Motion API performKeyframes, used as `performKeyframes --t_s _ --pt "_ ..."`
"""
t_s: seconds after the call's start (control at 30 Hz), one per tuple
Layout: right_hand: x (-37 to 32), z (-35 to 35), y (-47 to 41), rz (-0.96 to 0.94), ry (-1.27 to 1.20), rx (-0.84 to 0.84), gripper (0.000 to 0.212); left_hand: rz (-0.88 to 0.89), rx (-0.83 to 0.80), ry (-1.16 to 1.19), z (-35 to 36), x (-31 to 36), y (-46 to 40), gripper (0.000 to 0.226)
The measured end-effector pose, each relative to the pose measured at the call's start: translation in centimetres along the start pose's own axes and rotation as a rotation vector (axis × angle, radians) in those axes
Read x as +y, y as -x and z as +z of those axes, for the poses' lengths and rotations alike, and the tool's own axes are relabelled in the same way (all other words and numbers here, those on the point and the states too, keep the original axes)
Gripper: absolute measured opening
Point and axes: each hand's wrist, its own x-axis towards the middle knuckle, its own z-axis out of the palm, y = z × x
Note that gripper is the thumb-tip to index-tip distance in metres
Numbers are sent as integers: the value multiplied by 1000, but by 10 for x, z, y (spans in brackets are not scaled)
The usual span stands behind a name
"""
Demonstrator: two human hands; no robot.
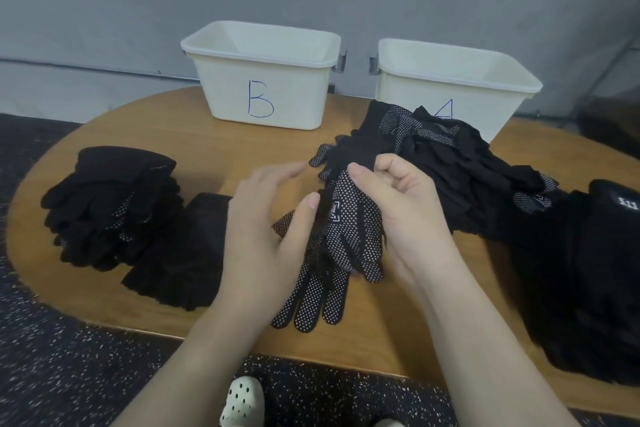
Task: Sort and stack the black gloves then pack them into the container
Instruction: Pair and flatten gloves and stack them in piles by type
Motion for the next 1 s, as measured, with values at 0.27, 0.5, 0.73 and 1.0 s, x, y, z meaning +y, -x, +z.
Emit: performKeyframes --t_s 0.27,0.5,0.73,1.0 --pt "-3 12 11 39 179 -172 37 -197 -158 425 4 15 6 44" --pt "-4 19 8 57 194 -232 42 -436 -56 555 -17 -4 -1 20" --pt "0 13 -6 27 390 -164 21 -497 -50 610 -38 -14 -2 30" --pt "-3 20 9 -134 428 -271 42 -461 -266 582 -35 -4 -1 30"
